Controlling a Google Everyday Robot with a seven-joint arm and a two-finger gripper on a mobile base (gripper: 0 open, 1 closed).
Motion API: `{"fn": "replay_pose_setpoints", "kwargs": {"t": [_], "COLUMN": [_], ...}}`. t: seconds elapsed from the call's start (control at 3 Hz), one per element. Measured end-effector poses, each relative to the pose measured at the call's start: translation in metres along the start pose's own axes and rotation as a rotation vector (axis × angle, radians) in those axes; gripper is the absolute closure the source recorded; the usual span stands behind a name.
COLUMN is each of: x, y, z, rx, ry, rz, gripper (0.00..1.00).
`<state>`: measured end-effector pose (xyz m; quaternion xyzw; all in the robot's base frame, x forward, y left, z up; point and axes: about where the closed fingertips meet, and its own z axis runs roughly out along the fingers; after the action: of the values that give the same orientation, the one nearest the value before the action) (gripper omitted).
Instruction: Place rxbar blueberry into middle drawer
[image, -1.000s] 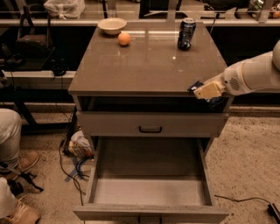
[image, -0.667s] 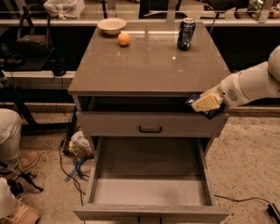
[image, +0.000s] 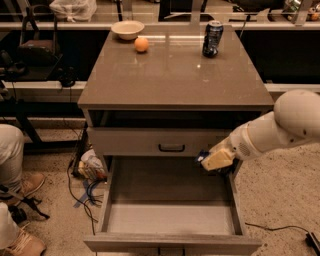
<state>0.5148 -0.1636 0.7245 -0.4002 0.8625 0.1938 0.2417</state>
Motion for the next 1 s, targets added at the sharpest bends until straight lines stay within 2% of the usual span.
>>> {"fn": "replay_pose_setpoints", "kwargs": {"t": [0.33, 0.67, 1.0], "x": [0.014, 0.017, 0.026], "y": [0.012, 0.013, 0.018], "z": [0.013, 0.020, 0.046], "rx": [-0.028, -0.036, -0.063], "ry": [0.027, 0.031, 0.045], "rz": [0.007, 0.017, 0.051], "gripper": [1.00, 1.00, 1.00]}}
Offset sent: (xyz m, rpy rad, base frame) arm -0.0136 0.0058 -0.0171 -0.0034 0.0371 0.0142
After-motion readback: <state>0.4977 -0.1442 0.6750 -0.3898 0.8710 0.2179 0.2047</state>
